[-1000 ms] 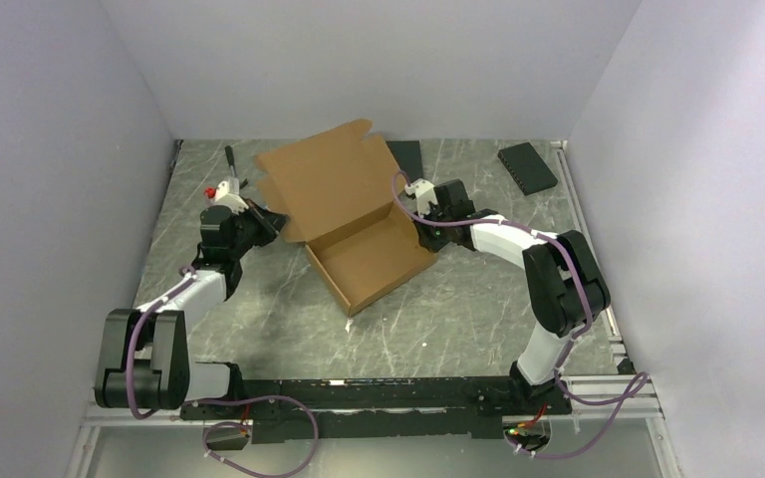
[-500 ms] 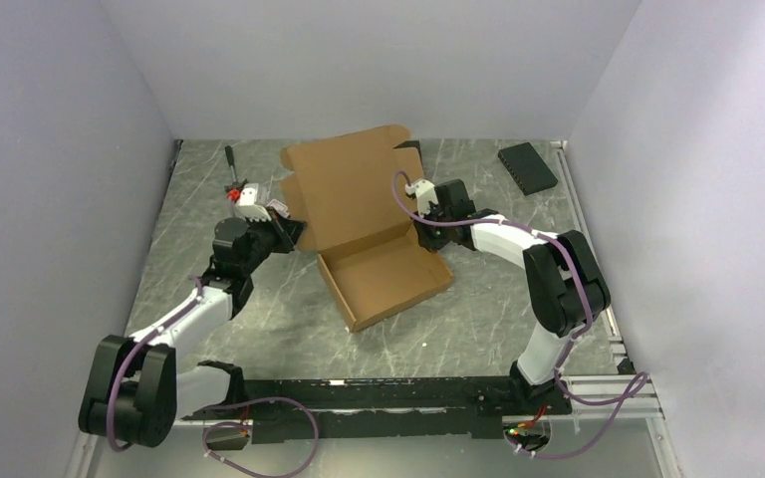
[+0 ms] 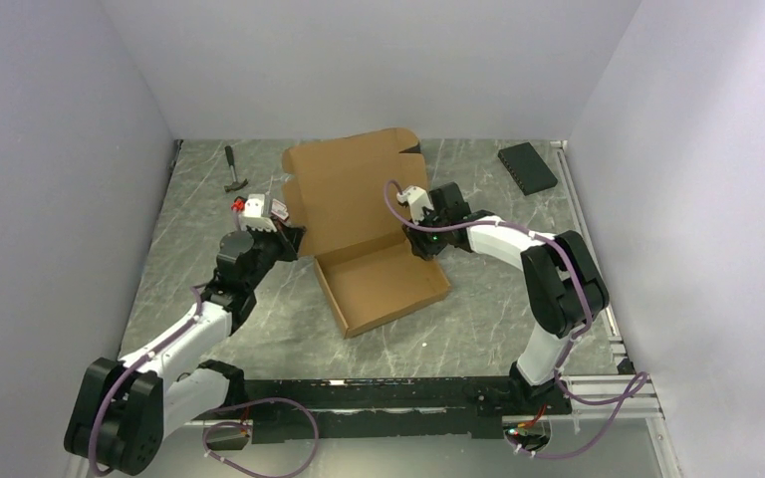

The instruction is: Fold the paper box

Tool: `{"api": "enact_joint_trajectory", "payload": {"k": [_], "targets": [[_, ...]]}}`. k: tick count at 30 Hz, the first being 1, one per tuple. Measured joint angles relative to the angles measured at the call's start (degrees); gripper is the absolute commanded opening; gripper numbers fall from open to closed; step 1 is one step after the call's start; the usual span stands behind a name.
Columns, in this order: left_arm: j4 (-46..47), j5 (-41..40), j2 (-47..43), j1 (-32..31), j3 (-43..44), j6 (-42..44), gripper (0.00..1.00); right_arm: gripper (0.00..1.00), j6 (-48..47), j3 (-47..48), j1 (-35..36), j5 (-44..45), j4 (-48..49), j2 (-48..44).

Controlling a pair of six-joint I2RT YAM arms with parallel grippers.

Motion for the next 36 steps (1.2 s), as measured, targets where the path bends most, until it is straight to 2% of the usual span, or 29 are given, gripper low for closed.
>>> {"api": "enact_joint_trajectory", "payload": {"k": [16,17,21,27,31,36], "targets": [[-1.3,-8.0,-4.2,-3.2,-2.0,1.8,0.0,0.44,-4.5,0.0,2.8,3.4,-3.8,0.0],[-1.4,-8.2,-4.3,-3.3,-2.1,1.8,0.0,0.41,-4.7,0.0,3.0,3.7,-3.9,0.0],[-1.5,-9.1,-4.5,-3.6,-2.1,1.8,0.0,0.17,-4.9,0.0,4.2,5.4,-4.0,0.0],[-2.6,-8.8,-4.5,-3.8,-2.1,1.8,0.0,0.04,-2.7,0.0,5.4,11.8,-0.9,0.0],[-1.6,-7.6,-4.5,-4.0,-2.6,1.8,0.0,0.05,-2.3,-0.1,5.9,15.8,2.0,0.0],[0.2,-6.2,-4.5,-4.2,-3.3,1.8,0.0,0.23,-2.5,-0.4,6.0,17.3,2.9,-0.1]]}}
